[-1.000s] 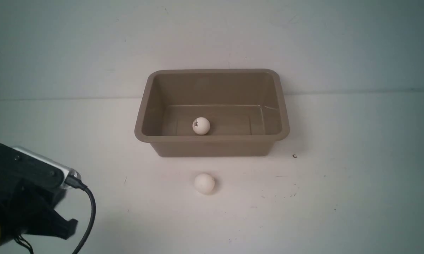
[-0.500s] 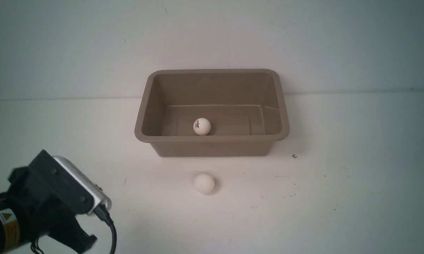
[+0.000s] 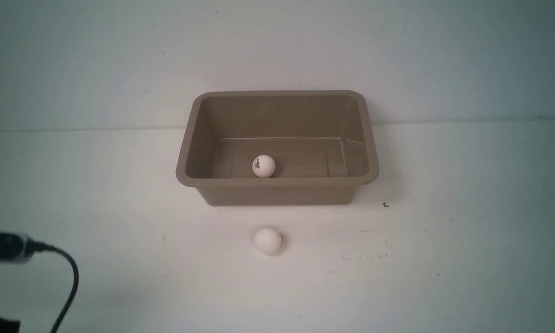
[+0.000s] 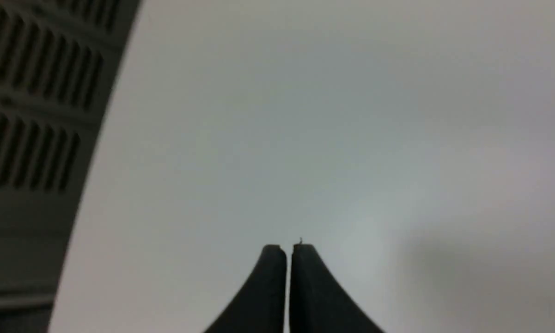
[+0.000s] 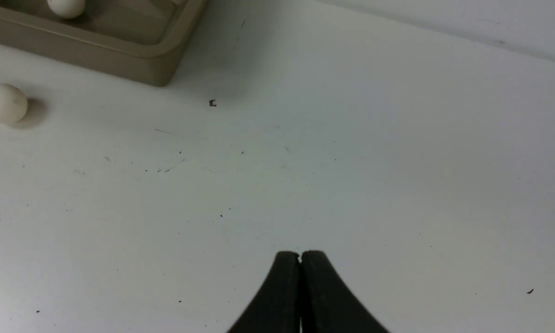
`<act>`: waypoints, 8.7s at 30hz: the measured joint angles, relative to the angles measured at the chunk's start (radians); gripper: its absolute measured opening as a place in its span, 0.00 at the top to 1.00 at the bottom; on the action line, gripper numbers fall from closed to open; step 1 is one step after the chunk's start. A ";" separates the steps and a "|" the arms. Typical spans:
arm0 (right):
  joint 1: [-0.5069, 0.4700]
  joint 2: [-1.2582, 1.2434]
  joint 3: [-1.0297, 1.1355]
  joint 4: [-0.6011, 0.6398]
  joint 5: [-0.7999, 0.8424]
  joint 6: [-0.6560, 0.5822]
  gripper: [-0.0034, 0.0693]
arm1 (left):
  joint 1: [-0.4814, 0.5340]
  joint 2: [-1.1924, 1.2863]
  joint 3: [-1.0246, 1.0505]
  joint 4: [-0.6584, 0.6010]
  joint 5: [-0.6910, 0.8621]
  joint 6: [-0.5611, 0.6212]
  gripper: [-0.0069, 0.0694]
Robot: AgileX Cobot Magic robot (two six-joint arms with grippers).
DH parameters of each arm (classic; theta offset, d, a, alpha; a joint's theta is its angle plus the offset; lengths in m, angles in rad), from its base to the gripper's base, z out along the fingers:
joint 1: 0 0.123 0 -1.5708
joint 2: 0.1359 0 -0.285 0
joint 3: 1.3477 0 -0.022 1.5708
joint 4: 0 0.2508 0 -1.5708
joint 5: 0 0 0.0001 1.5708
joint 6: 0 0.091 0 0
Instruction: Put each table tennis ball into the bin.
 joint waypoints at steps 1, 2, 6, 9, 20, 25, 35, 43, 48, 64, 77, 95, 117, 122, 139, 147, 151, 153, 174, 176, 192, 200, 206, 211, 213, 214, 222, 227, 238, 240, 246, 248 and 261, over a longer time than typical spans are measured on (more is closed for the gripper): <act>0.000 0.000 0.000 0.000 -0.003 0.000 0.98 | 0.000 0.000 -0.002 -0.123 0.040 0.164 0.91; 0.000 0.000 0.000 0.002 -0.007 0.000 0.98 | -0.002 0.000 -0.010 -0.245 0.069 0.305 0.91; 0.000 0.000 0.000 0.009 -0.009 0.000 0.98 | -0.005 -0.001 -0.080 -0.646 0.094 0.704 0.91; 0.000 0.000 0.001 0.011 -0.009 0.000 0.98 | -0.008 -0.001 -0.141 -0.914 0.042 0.926 0.91; 0.000 -0.067 0.001 -0.050 0.015 -0.001 0.98 | -0.010 0.125 -0.267 -1.860 -0.114 1.892 0.76; 0.000 -0.180 0.001 -0.076 0.025 -0.007 0.98 | -0.010 0.227 -0.267 -1.978 -0.099 2.031 0.58; 0.000 -0.267 0.001 -0.075 0.138 -0.007 0.98 | -0.151 0.340 -0.275 -2.087 -0.163 2.178 0.40; 0.000 -0.268 0.001 -0.075 0.160 -0.007 0.98 | -0.417 0.400 -0.323 -2.122 -0.468 2.131 0.40; 0.000 -0.268 0.001 -0.073 0.160 -0.007 0.98 | -0.470 0.473 -0.372 -2.139 -0.527 2.027 0.40; 0.000 -0.268 0.001 -0.034 0.165 -0.030 0.98 | -0.478 0.588 -0.435 -2.160 -0.651 1.993 0.40; 0.000 -0.268 0.001 0.002 0.166 -0.051 0.98 | -0.478 0.694 -0.479 -2.178 -0.660 2.006 0.40; 0.000 -0.268 0.001 0.014 0.166 -0.056 0.98 | -0.478 0.729 -0.509 -2.178 -0.644 2.068 0.26; 0.000 -0.268 0.001 0.014 0.166 -0.057 0.98 | -0.478 0.860 -0.589 -2.178 -0.646 2.072 0.45; 0.000 -0.268 0.001 0.014 0.166 -0.057 0.98 | -0.478 0.860 -0.589 -2.178 -0.625 2.071 0.45; 0.000 -0.268 0.001 0.007 0.166 -0.053 0.98 | -0.478 0.582 -0.591 -2.139 -0.199 1.922 0.45; 0.000 -0.268 0.001 0.007 0.165 -0.053 0.98 | -0.479 0.434 -0.689 -2.178 -0.480 2.021 0.45; 0.000 -0.268 0.001 0.007 0.158 -0.053 0.98 | -0.467 0.495 -0.751 -2.203 -0.654 2.114 0.45; 0.000 -0.268 0.001 0.007 0.158 -0.053 0.98 | -0.461 0.523 -0.770 -2.206 -0.669 2.135 0.45; 0.000 -0.268 0.001 0.086 0.158 -0.053 0.98 | -0.365 0.928 -0.960 -2.212 -0.674 2.286 0.45; 0.000 -0.268 0.001 0.087 0.158 -0.053 0.98 | -0.362 0.932 -0.960 -2.212 -0.674 2.289 0.45; 0.000 -0.268 0.001 0.088 0.169 -0.053 0.98 | -0.360 0.943 -0.960 -2.212 -0.679 2.291 0.39; 0.000 -0.268 0.001 0.088 0.172 -0.056 0.98 | -0.360 0.852 -0.960 -2.216 -0.681 2.292 0.59; 0.000 -0.268 0.001 0.087 0.173 -0.056 0.98 | -0.360 0.611 -0.912 -2.276 -0.681 2.292 0.90; 0.000 -0.268 0.001 0.084 0.173 -0.058 0.98 | -0.360 0.336 -0.691 -2.286 -0.708 2.297 0.91; 0.000 -0.268 0.001 0.084 0.173 -0.065 0.98 | -0.360 0.226 -0.580 -2.287 -0.718 2.298 0.91; 0.000 -0.268 0.001 0.084 0.173 -0.072 0.98 | -0.360 0.196 -0.543 -2.288 -0.722 2.298 0.91; 0.000 -0.268 0.001 0.084 0.166 -0.081 0.98 | -0.360 -0.156 -0.302 -2.396 -0.803 2.299 0.91; 0.000 -0.268 0.001 0.084 0.166 -0.082 0.98 | -0.360 -0.375 -0.155 -2.480 -0.886 2.342 0.91; 0.000 -0.270 0.001 0.082 0.168 -0.131 0.98 | -0.360 -0.622 0.011 -2.519 -0.916 2.438 0.91; 0.000 -0.270 0.001 0.082 0.169 -0.131 0.98 | -0.360 -0.646 0.019 -2.519 -0.916 2.440 0.91; 0.000 -0.270 0.001 0.082 0.169 -0.131 0.98 | -0.360 -0.714 0.084 -2.519 -0.914 2.468 0.91; 0.000 -0.270 0.001 0.082 0.168 -0.131 0.98 | -0.360 -0.745 0.114 -2.519 -0.914 2.471 0.91; 0.000 -0.270 0.001 0.094 0.187 -0.131 0.98 | -0.360 -0.864 0.167 -2.519 -0.877 2.473 0.91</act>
